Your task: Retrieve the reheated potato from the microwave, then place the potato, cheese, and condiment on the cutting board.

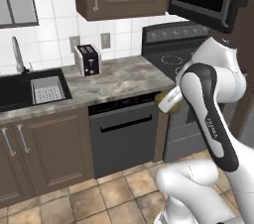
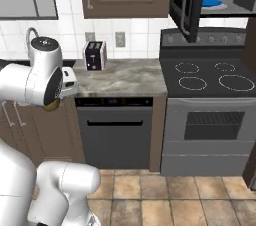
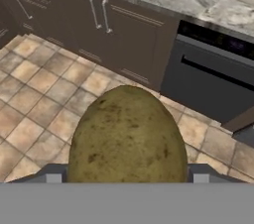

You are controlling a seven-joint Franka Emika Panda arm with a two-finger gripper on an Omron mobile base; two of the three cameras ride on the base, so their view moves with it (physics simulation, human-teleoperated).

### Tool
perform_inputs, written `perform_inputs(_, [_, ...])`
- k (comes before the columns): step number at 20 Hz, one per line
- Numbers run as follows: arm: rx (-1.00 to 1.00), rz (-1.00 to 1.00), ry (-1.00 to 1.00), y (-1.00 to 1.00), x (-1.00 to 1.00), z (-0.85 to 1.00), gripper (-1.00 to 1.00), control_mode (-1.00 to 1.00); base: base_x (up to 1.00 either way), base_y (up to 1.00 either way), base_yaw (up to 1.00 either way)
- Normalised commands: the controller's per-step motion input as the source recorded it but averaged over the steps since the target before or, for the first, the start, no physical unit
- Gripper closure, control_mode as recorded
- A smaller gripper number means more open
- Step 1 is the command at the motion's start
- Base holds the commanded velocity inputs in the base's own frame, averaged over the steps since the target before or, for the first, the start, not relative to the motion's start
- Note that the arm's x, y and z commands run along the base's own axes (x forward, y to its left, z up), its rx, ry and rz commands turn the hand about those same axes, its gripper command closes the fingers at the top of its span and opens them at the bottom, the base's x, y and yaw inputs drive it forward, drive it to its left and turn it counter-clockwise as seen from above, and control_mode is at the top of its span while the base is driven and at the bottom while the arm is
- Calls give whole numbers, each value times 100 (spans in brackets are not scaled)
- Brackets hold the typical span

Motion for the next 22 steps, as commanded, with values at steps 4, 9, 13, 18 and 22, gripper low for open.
perform_inputs(4, [0, 0, 0, 0, 0, 0, 100, 100, 4, 94, 0])
perform_inputs(9, [0, 0, 0, 0, 0, 0, 100, 100, 11, 94, 0])
perform_inputs(13, [0, 0, 0, 0, 0, 0, 100, 100, 16, 94, 0])
perform_inputs(18, [0, 0, 0, 0, 0, 0, 100, 100, 24, 94, 0])
perform_inputs(22, [0, 0, 0, 0, 0, 0, 100, 100, 28, 94, 0])
